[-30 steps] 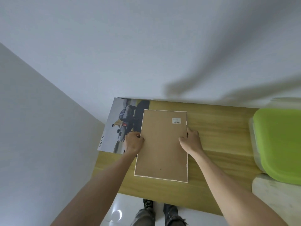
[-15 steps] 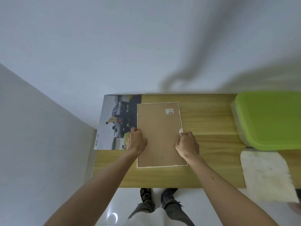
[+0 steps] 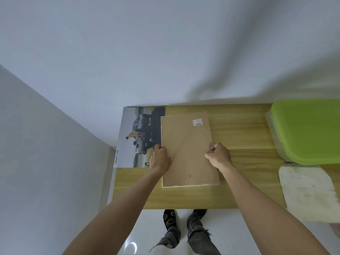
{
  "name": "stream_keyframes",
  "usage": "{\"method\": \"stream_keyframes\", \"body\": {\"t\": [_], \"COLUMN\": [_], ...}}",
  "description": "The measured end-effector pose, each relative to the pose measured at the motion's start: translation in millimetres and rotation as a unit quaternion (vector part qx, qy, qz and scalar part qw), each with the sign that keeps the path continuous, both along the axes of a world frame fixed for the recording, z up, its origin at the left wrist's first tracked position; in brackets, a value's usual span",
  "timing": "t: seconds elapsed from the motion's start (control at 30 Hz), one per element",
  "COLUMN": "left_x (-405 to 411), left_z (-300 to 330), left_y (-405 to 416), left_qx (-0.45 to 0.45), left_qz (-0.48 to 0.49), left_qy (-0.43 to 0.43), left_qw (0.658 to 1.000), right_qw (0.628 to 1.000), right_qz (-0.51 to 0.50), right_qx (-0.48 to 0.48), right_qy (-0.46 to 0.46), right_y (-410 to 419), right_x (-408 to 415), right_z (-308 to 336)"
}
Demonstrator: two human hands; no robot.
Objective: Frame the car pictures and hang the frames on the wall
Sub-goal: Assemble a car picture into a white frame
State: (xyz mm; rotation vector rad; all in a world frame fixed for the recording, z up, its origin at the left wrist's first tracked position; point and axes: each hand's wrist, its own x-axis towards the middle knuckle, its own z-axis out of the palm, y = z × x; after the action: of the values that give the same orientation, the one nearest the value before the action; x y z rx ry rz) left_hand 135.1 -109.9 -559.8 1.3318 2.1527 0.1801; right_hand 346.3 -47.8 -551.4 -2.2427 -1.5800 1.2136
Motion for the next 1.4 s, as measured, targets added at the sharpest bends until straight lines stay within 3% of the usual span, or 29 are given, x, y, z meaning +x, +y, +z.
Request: {"method": "stream_keyframes", "body": {"t": [0.17,0.37,0.67,0.9,1.13,1.4], "left_x": [-8.2,-9.6,-6.4,42.6,125.9,205.4], "left_z": [-2.1,3.6,18.4,43.9,49.2,34.9], "left_y": [-8.4,-10.8,-5.8,11.7,38.3,70.8], "left_qx": [0.006,0.039,0.117,0.123,0.098,0.085], "left_qz": [-0.001,0.097,0.217,0.113,0.038,0.07], "left_qy": [-0.054,-0.135,-0.253,-0.283,-0.257,-0.201], "left_qw": [0.999,0.985,0.936,0.945,0.961,0.973], "right_qw": [0.995,0.974,0.965,0.991,0.999,0.999], "right_qz": [-0.027,-0.089,-0.104,-0.042,-0.005,0.044], "right_qx": [-0.038,-0.081,-0.058,0.012,0.012,0.017], "right_qy": [0.09,0.193,0.235,0.126,0.033,0.013], "right_y": [0.0,6.1,5.2,-1.8,-0.3,21.6], "right_x": [10.2,26.5,39.6,89.4,159.5,216.9], "right_z": [3.8,3.1,17.1,36.1,43.3,26.3]}}
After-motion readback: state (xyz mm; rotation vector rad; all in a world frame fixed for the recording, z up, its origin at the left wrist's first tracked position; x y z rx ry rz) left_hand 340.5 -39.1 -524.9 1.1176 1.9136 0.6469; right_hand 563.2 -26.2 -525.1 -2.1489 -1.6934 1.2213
